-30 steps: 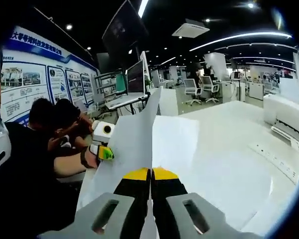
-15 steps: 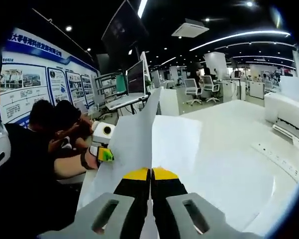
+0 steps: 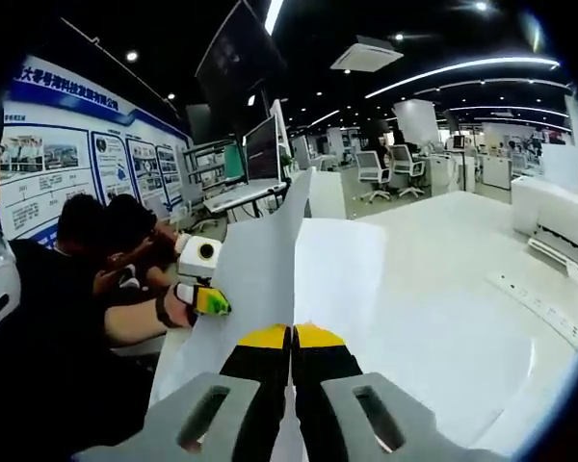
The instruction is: Organize the stack of printing papers by aligning and flattening the scattered papers on the table
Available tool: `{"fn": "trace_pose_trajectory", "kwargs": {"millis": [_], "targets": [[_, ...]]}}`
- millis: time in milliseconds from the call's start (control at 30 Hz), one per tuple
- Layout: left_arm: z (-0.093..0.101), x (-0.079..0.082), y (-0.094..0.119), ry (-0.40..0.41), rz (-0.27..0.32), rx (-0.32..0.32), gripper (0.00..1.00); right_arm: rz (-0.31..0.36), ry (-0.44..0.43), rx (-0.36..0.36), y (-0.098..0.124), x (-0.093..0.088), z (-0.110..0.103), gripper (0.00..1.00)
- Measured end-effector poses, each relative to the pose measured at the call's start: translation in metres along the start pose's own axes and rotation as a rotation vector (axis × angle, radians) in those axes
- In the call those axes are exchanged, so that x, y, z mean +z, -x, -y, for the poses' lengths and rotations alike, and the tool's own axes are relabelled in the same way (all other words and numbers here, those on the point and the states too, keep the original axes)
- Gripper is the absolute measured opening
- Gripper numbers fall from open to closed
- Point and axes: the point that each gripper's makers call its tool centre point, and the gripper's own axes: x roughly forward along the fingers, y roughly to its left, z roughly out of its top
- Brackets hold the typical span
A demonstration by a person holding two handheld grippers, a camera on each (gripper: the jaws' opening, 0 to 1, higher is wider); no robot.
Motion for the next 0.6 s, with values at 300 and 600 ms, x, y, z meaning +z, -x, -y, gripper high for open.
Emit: {"fn": "trace_pose_trajectory", "kwargs": {"millis": [300,600], "targets": [[0.0008,-0.0009,-0.0006,-0.016,-0.003,0.008,0.06,0.002,-0.008,-0.001,-0.0007,-0.0003,0.0013,0.0],[0.0024,-0.0015,-0.0012,-0.017,-0.006,0.014,0.06,0.04,0.032,-0.013,0.0048,0.0005,-0.0045,0.16]]}}
